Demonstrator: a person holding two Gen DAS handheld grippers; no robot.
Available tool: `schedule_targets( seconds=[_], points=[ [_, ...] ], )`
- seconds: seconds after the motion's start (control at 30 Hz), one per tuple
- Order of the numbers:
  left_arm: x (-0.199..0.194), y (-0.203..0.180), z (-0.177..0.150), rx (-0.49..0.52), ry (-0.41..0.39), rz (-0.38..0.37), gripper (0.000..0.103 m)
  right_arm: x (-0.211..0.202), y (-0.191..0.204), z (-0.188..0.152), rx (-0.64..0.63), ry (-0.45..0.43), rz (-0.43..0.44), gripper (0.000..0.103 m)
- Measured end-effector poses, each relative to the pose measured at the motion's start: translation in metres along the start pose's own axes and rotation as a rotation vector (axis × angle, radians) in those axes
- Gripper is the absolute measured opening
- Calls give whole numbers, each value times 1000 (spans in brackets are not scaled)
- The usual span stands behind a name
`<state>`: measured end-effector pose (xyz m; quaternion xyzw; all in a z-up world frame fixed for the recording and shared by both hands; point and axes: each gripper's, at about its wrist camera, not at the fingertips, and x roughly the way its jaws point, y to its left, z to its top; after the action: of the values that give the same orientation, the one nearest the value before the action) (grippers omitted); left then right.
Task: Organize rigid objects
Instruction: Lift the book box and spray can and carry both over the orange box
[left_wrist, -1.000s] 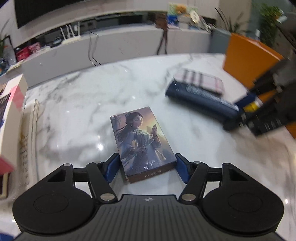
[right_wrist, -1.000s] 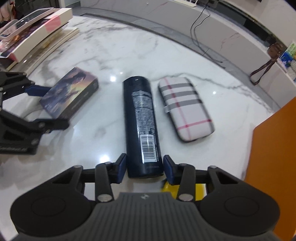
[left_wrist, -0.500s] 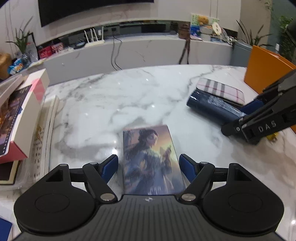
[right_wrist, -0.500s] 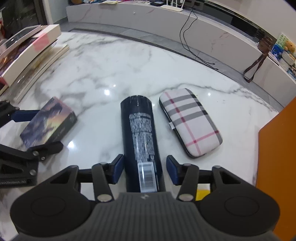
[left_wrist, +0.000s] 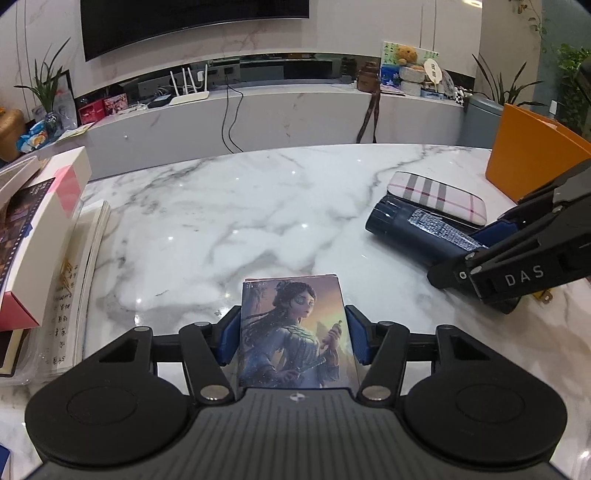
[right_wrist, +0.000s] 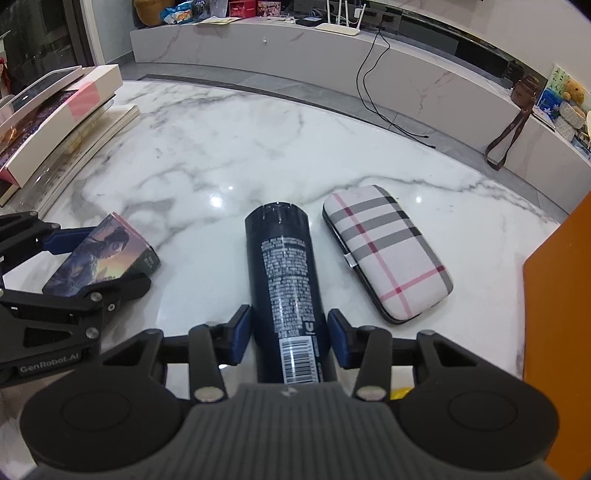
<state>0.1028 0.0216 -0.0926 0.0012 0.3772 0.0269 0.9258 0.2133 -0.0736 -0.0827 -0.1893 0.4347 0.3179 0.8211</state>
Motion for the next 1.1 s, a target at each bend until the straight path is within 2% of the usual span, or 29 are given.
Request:
schedule_targets(
  seconds=[0.17,0.57,1.1],
  points=[
    [-2,2,1,-9,9,-15,66,-3,1,0,5,1,16,44],
    [-24,4,16,9,-59,-4,66,-28,-5,6,40,-52,14,43],
    [-38,-10,26,25,-85,-31,66,-72,-26,6,96,-109,9,40]
  ],
)
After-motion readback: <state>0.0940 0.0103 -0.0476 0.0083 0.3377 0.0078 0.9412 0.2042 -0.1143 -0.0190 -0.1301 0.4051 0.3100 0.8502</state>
